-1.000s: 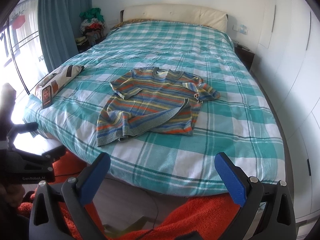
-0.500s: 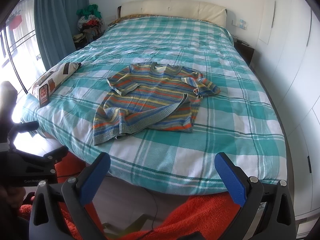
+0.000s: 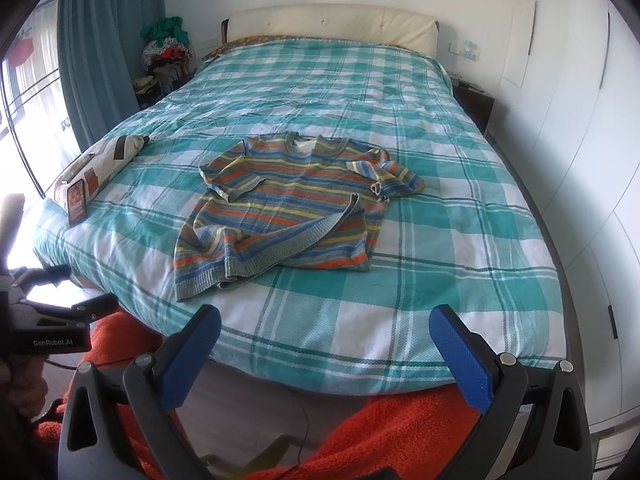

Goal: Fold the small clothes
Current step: 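Move both tools toward the crumpled striped sweater on the bed, then grasp the sweater hem with the left tool while the right tool grasps the hem edge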

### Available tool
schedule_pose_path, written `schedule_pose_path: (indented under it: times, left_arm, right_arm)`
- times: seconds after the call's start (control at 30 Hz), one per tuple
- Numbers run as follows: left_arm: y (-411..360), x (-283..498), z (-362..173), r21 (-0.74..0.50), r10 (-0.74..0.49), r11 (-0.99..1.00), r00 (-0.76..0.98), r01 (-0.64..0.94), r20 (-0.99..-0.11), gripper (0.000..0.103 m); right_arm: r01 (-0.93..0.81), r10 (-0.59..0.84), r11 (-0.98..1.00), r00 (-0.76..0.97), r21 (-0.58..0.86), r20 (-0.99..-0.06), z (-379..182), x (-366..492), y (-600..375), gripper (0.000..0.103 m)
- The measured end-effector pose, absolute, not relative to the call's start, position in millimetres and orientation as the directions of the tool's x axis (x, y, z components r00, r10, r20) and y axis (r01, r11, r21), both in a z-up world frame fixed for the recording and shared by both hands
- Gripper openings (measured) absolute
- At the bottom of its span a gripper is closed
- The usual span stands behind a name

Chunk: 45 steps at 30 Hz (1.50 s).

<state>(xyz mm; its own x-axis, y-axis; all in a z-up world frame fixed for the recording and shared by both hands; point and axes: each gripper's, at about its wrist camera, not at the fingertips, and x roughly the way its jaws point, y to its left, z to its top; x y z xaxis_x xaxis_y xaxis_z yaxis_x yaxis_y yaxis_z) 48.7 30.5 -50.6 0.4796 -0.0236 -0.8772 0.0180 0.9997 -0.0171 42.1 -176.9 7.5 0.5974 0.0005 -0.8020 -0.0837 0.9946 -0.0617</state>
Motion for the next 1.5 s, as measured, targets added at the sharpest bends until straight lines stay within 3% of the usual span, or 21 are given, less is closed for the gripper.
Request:
schedule_pose_path:
  times: [0.3, 0.87, 1.0, 1.13, 1.3, 1.43, 1.5]
  left_arm:
    - [22, 41, -45, -0.065, -0.087, 0.996, 0.489, 0.061, -0.868, 0.102]
    - [27, 52, -40, -0.033, -0.064, 0.997, 0.507, 0.068, -0.859, 0.102]
    - [35, 75, -68, -0.042, -0.078, 0.996, 0.504, 0.082, -0.860, 0.102]
    - [55, 119, -128, -0.079, -0.101, 0.995, 0.470, 0.067, -0.877, 0.101]
    - [72, 154, -183, -0.235, -0.223, 0.972, 0.335, 0.004, -0.916, 0.087]
    - [65, 160, -190, -0.239, -0.227, 0.971, 0.338, 0.008, -0.913, 0.083]
    - [60, 166, -193, -0.214, -0.208, 0.977, 0.343, 0.021, -0.916, 0.064]
  right_arm:
    - [-0.074, -0.003, 0.996, 0.596, -0.059, -0.803, 8, 40, -176, 0.103]
    - [-0.057, -0.012, 0.997, 0.591, -0.056, -0.807, 8, 48, -184, 0.103]
    - [-0.135, 0.032, 0.989, 0.613, -0.064, -0.789, -8, 74, -191, 0.103]
    - [-0.199, 0.127, 0.980, 0.573, 0.013, -0.810, -49, 149, -215, 0.102]
    - [0.011, 0.177, 0.980, 0.416, 0.200, -0.892, -105, 267, -252, 0.101]
    - [0.157, 0.224, 0.945, 0.330, 0.287, -0.917, -140, 321, -257, 0.096]
    - [0.159, 0.218, 0.948, 0.312, 0.277, -0.925, -150, 332, -249, 0.087]
